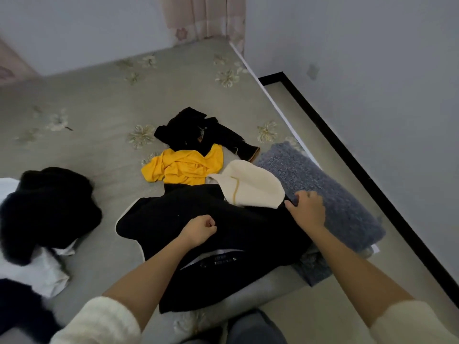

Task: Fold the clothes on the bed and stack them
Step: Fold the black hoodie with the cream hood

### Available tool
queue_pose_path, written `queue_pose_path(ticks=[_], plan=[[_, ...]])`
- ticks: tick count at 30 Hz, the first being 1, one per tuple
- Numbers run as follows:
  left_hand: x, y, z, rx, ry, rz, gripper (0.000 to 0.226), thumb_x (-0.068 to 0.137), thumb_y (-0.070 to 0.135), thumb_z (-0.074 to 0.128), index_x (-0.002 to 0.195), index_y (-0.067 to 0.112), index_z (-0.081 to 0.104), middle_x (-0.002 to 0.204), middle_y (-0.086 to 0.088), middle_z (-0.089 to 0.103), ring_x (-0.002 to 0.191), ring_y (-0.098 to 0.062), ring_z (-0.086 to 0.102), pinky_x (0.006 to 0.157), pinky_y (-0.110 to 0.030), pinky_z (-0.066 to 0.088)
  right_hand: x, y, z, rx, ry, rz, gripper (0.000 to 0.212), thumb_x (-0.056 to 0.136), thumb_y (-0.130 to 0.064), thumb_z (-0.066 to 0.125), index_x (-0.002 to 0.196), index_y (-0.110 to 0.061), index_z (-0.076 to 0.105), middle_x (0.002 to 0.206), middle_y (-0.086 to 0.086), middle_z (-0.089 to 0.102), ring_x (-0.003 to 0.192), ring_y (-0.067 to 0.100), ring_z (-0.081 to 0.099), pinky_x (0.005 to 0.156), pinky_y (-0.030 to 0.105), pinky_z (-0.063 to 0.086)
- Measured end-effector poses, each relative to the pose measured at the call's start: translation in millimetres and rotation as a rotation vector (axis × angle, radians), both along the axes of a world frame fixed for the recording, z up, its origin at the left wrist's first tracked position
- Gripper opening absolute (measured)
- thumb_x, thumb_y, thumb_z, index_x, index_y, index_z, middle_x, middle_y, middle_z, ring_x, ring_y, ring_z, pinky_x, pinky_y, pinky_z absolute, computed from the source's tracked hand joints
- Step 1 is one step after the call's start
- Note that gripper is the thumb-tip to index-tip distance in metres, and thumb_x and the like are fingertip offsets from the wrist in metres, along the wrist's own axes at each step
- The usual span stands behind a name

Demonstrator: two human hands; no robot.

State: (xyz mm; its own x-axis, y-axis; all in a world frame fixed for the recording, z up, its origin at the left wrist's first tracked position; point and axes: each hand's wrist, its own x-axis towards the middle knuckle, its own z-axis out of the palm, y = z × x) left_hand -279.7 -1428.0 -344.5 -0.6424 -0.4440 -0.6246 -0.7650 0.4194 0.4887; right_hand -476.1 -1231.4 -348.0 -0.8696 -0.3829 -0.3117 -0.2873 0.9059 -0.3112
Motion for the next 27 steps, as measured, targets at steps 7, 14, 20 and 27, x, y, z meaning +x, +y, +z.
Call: queue_pose_path(ticks=[7, 14, 20, 27], plan=[[23.0, -18.1, 6.6, 0.013, 0.026, 0.18, 0.016, 0.093, 0.02, 0.051, 0.103, 0.012, 0.06, 0.099, -0.002, 0.06, 0.092, -0.016, 0.056, 0.079, -0.025, 0.042, -22.7, -62.3, -19.5, 0.038, -0.363, -0.093, 0.072, 0.083, -0.036, 0.065, 0.14, -0.011, 0.028, 0.14, 0.02, 0.032, 0.123, 0.039, 0.041, 0.097, 0.045, 0.04], [62.3, -29.1, 9.8, 0.046, 0.067, 0.396, 0.011, 0.093, 0.019, 0.05, 0.085, 0.019, 0.058, 0.085, 0.001, 0.058, 0.081, -0.014, 0.055, 0.077, -0.028, 0.046, -2.6, -97.4, -2.5, -0.274, -0.097, 0.028, 0.031, 0.089, -0.015, 0.054, 0.119, -0.01, 0.057, 0.114, 0.013, 0.061, 0.099, 0.031, 0.058, 0.075, 0.036, 0.045], [80.1, -51.3, 40.5, 0.003, 0.209, 0.525, 0.018, 0.093, 0.017, 0.05, 0.077, 0.023, 0.056, 0.076, 0.002, 0.057, 0.074, -0.016, 0.055, 0.077, -0.033, 0.047, 11.8, -150.4, 108.2, -0.672, -0.09, 0.28, 0.021, 0.081, -0.004, 0.055, 0.099, -0.009, 0.066, 0.086, -0.001, 0.06, 0.077, 0.011, 0.053, 0.064, 0.024, 0.037], [96.5, -96.0, 145.0, -0.139, 0.664, 0.719, 0.062, 0.087, 0.018, 0.063, 0.14, 0.013, 0.032, 0.113, -0.002, 0.043, 0.097, -0.018, 0.048, 0.081, -0.027, 0.039, 64.8, -192.4, 260.4, -1.019, -0.171, 0.617, 0.026, 0.077, 0.007, 0.062, 0.072, -0.019, 0.063, 0.053, -0.016, 0.058, 0.05, -0.009, 0.049, 0.052, 0.005, 0.035]])
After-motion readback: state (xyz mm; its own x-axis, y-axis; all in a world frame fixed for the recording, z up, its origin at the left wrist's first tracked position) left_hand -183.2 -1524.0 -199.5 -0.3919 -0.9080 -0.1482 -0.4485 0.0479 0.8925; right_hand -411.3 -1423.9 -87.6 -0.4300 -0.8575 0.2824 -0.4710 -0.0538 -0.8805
